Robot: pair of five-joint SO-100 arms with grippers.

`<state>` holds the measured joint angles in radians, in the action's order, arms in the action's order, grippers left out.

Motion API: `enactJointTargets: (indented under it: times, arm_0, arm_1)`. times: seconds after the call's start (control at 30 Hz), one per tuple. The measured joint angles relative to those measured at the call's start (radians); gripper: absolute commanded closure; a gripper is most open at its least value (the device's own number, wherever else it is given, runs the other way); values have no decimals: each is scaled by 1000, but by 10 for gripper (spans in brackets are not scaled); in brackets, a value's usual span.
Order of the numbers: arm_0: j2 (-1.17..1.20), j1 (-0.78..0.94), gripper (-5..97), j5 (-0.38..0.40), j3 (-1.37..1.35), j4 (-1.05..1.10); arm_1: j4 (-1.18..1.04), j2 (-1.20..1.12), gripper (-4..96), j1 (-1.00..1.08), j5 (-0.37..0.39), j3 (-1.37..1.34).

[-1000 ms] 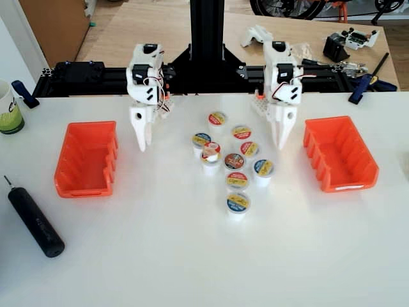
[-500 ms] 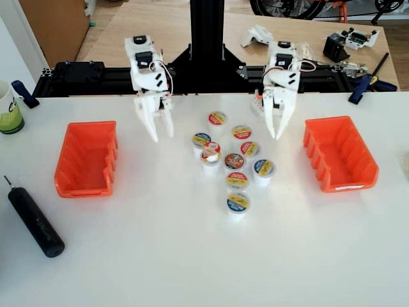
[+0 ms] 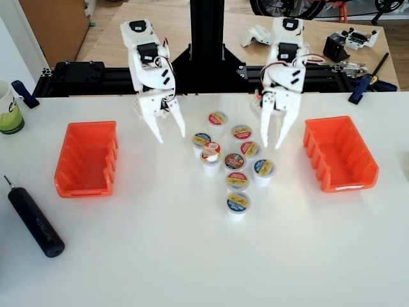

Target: Sort the coffee pods, blue into left, red into right

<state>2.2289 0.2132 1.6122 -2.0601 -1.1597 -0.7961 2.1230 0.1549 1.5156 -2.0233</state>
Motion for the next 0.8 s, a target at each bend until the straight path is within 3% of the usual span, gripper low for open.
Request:
enactJointTargets:
  times: [0.1, 0.2, 0.4, 0.6, 0.8]
  arm_0:
    - [-14, 2, 702, -89, 2, 81]
    - [-14, 2, 704, -133, 11, 106]
    - [-14, 17, 707, -156, 11, 107]
    - [-14, 20, 709, -156, 11, 107]
    - [-14, 20, 709, -140, 11, 107]
  arm_1:
    - [31, -32, 787, -40, 32, 0]
    - [58, -38, 772, -49, 11, 2]
    - [77, -38, 763, -8, -87, 5]
    - [101, -38, 766, 2, -101, 5]
    - [81, -38, 787, 5, 11, 5]
